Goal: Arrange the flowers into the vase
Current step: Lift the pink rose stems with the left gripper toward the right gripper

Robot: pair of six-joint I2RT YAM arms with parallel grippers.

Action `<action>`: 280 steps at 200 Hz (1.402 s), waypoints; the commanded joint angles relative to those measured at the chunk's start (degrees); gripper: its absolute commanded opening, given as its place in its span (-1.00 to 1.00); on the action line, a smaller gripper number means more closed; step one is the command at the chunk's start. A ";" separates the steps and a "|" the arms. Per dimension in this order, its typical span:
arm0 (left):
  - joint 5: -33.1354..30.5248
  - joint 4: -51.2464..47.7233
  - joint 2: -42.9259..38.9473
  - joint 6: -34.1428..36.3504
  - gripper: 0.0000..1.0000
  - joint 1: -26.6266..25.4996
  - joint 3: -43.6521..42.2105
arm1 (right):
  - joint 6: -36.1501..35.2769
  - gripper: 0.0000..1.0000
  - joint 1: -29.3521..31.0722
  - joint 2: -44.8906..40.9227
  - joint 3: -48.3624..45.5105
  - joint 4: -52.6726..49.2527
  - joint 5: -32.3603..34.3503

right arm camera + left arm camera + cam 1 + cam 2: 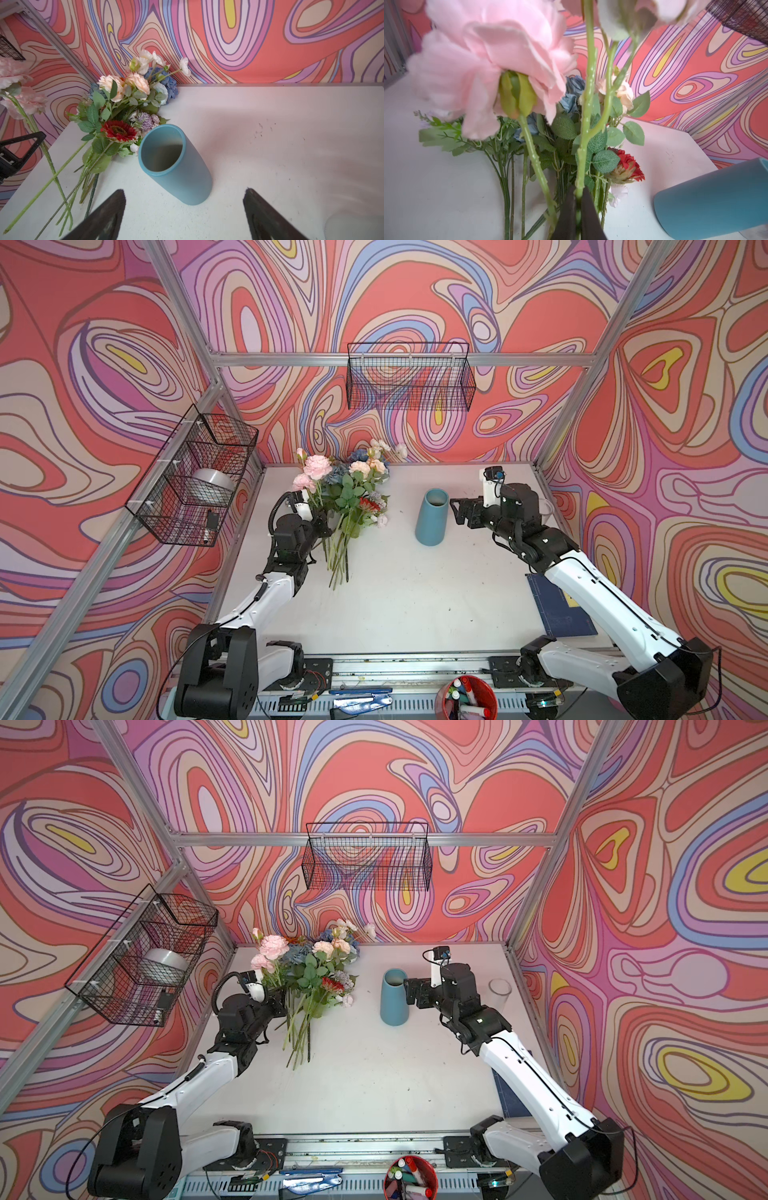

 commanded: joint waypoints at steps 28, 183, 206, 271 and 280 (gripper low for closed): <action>-7.82 -2.69 -3.68 6.18 -1.00 -1.63 2.43 | -3.72 0.78 0.80 0.22 3.02 6.46 -6.05; -6.40 -29.23 -1.70 13.34 -1.00 -14.42 21.88 | -10.40 0.69 11.34 8.06 9.16 9.40 -13.00; -4.28 -28.05 -3.21 11.46 -1.00 -14.43 21.93 | -11.07 0.67 16.15 11.56 12.76 9.09 -12.91; 2.95 -21.80 -7.45 5.35 -1.00 -14.46 21.63 | -6.15 0.50 22.92 24.48 20.33 10.68 -17.19; 3.93 -20.57 -8.04 4.48 -1.00 -14.43 21.27 | -5.51 0.48 23.05 25.70 20.70 11.00 -17.56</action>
